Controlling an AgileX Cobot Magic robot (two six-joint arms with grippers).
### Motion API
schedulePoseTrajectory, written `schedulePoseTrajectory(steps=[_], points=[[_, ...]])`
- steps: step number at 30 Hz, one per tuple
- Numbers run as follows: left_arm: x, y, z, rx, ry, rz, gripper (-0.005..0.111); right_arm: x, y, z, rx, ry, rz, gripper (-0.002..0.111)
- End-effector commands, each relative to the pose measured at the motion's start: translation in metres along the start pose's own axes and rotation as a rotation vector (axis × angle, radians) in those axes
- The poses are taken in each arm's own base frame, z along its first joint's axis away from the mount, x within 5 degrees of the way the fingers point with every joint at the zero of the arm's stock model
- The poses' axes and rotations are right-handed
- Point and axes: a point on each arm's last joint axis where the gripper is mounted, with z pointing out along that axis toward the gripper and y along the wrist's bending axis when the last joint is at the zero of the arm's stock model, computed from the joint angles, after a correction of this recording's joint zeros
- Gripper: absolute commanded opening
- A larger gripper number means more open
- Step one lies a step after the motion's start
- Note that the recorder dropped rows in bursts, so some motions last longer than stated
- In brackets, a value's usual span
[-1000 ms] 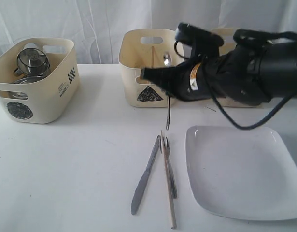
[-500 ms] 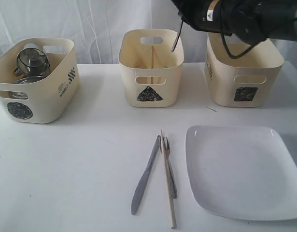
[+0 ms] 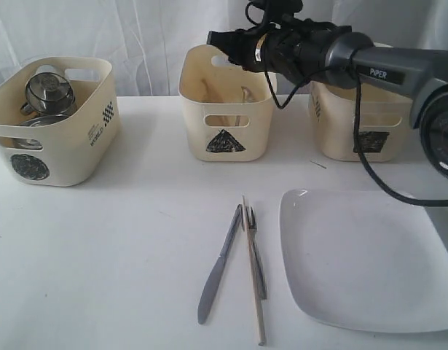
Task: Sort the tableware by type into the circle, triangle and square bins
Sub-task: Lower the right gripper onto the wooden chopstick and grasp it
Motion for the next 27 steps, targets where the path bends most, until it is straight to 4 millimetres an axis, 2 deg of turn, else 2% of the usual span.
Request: schedulePoseTrajectory(steps=[1, 5, 8, 12, 16, 19, 22, 27], points=[[0.001, 0.0, 0.0, 0.002, -0.005, -0.01, 0.0, -0.011, 0.017, -0.037, 0.061, 0.112, -0.233, 0.035], [0.001, 0.0, 0.0, 0.002, -0.005, -0.01, 0.0, 0.007, 0.03, -0.076, 0.038, 0.34, -0.347, 0.032], [0.001, 0.0, 0.0, 0.002, -0.005, -0.01, 0.0, 0.024, 0.031, -0.11, 0.032, 0.501, -0.394, 0.032], [0.001, 0.0, 0.0, 0.002, -0.005, -0.01, 0.0, 0.055, 0.031, -0.153, 0.049, 0.689, -0.418, 0.032], [0.001, 0.0, 0.0, 0.002, -0.005, -0.01, 0.0, 0.092, 0.04, -0.185, 0.027, 0.819, -0.468, 0.032], [0.001, 0.0, 0.0, 0.002, -0.005, -0.01, 0.0, 0.122, 0.044, -0.196, 0.005, 0.88, -0.518, 0.032], [0.001, 0.0, 0.0, 0.002, -0.005, -0.01, 0.0, 0.142, 0.046, -0.197, 0.014, 0.886, -0.47, 0.032], [0.001, 0.0, 0.0, 0.002, -0.005, -0.01, 0.0, 0.151, 0.045, -0.186, 0.007, 0.849, -0.492, 0.032]])
